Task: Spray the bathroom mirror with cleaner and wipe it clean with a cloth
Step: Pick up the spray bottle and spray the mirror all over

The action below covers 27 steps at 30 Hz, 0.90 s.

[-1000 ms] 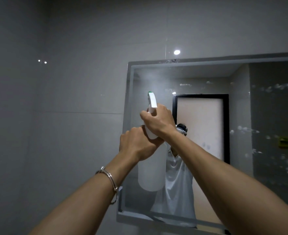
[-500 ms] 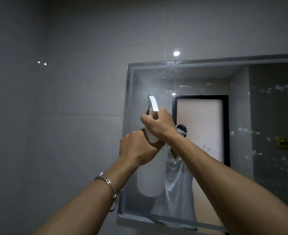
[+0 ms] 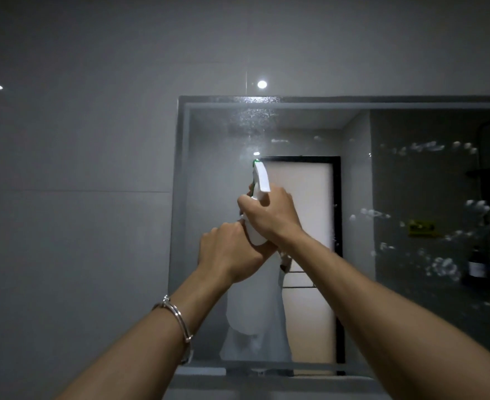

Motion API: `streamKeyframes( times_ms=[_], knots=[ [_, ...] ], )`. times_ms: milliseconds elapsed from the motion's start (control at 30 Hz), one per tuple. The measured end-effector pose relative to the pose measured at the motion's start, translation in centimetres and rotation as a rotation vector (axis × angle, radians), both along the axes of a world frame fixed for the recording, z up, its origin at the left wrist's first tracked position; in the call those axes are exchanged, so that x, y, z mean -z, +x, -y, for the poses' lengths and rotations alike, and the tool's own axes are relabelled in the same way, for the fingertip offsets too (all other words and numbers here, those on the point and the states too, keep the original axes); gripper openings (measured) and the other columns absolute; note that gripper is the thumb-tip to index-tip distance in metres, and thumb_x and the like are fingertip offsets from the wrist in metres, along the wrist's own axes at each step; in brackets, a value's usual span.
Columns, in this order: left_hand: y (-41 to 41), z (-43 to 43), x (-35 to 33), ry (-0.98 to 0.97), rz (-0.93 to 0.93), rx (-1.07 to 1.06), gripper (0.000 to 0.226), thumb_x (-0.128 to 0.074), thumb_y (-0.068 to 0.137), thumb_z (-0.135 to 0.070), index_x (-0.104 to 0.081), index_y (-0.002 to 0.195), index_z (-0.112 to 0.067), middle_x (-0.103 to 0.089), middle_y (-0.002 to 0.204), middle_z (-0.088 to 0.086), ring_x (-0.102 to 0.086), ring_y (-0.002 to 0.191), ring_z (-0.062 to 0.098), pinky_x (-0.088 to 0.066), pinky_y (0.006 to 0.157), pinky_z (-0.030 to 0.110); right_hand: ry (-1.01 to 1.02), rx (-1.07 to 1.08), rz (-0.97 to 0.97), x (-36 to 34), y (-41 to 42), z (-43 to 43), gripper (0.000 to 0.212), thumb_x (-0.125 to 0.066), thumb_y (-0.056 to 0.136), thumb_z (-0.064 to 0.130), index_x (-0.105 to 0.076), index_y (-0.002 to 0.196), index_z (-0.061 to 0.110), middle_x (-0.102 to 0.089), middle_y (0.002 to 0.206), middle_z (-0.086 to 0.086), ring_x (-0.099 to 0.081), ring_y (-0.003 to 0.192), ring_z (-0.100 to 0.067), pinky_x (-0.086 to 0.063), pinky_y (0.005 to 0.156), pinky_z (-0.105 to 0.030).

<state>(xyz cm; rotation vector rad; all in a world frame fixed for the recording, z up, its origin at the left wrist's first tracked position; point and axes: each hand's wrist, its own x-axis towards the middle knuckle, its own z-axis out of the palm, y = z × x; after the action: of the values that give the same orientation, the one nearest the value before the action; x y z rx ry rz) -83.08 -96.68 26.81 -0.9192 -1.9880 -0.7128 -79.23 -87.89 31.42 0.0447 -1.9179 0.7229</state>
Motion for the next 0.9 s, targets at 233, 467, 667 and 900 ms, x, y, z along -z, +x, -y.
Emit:
streamKeyframes(
  times_ms=[233, 467, 667, 900],
  knots=[
    [0.4, -1.7, 0.2, 0.001, -0.017, 0.132, 0.042, -0.046, 0.078, -0.068, -0.050, 0.075, -0.027, -0.068, 0.077, 0.002, -0.061, 0.067, 0.022, -0.053, 0.071, 0.038, 0.035, 0.266, 0.003, 0.1, 1.6, -0.8, 0.028, -0.054, 0.070, 0.040, -0.064, 0.071, 0.013, -0.062, 0.067, 0.002, -0.059, 0.066, -0.020, -0.052, 0.059, -0.034],
    [1.3, -3.4, 0.7, -0.028, -0.047, 0.200, 0.066, -0.031, 0.070, -0.075, -0.063, 0.087, -0.020, -0.069, 0.080, 0.004, -0.062, 0.070, 0.023, -0.052, 0.074, 0.036, 0.020, 0.257, -0.028, 1.2, 3.3, -2.4, 0.020, -0.058, 0.077, 0.031, -0.052, 0.069, 0.014, -0.060, 0.069, -0.003, -0.059, 0.066, -0.024, -0.049, 0.060, -0.036],
    [3.9, -5.6, 1.0, -0.029, -0.037, 0.183, 0.054, -0.039, 0.074, -0.070, -0.062, 0.081, -0.022, -0.070, 0.080, 0.002, -0.062, 0.071, 0.025, -0.050, 0.068, 0.033, 0.022, 0.320, -0.025, 1.0, 5.9, -4.6, 0.029, -0.055, 0.069, 0.037, -0.059, 0.070, 0.009, -0.061, 0.065, -0.001, -0.059, 0.066, -0.026, -0.048, 0.059, -0.032],
    [8.7, -11.2, 0.5, -0.064, -0.053, 0.151, 0.042, -0.043, 0.076, -0.068, -0.049, 0.080, -0.027, -0.064, 0.076, 0.000, -0.061, 0.069, 0.025, -0.052, 0.068, 0.036, -0.025, 0.203, -0.048, 1.2, 10.0, -10.7, 0.023, -0.053, 0.065, 0.038, -0.051, 0.065, 0.015, -0.057, 0.062, 0.004, -0.056, 0.061, -0.020, -0.039, 0.053, -0.027]
  ],
)
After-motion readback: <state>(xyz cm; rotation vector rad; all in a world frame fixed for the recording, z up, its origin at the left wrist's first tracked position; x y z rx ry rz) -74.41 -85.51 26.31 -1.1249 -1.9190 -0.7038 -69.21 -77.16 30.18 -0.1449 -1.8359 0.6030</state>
